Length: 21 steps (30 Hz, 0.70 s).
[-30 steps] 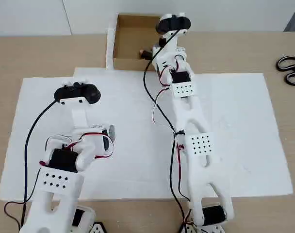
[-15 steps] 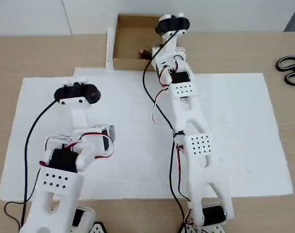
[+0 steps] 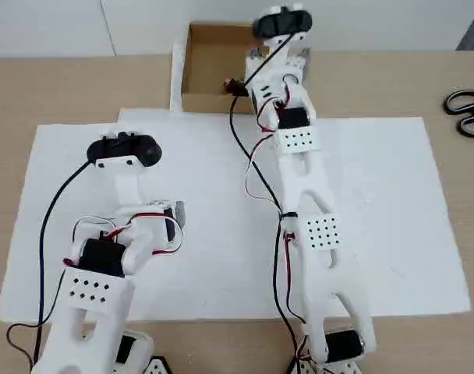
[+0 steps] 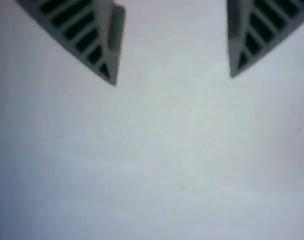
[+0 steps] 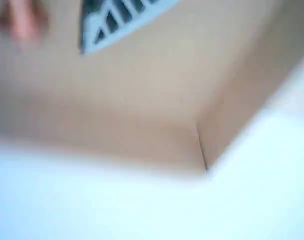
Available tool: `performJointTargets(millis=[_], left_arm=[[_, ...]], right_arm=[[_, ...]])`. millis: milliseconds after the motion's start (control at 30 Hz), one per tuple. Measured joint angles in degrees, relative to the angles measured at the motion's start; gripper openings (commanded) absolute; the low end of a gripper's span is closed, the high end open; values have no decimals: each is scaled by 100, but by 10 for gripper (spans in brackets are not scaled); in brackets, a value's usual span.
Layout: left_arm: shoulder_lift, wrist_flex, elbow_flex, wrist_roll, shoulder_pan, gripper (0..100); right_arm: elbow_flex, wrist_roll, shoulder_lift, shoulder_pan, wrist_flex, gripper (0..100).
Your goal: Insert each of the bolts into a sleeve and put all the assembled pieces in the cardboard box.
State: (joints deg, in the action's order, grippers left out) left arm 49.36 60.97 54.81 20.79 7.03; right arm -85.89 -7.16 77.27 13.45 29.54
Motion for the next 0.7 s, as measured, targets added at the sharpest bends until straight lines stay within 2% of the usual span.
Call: performJointTargets(millis=[167, 300, 533, 700], left_arm=[[0, -308, 0, -26, 0, 139], [9, -615, 0, -440, 0, 138], [1020, -844, 0, -905, 0, 138], [1811, -747, 0, -949, 0, 137]], right_arm=[[-730, 0, -18, 0, 923, 396], [-782, 0, -290, -35, 2084, 396], [-809, 0, -2488, 26, 4220, 396], [-862, 0, -4053, 237, 6057, 396]])
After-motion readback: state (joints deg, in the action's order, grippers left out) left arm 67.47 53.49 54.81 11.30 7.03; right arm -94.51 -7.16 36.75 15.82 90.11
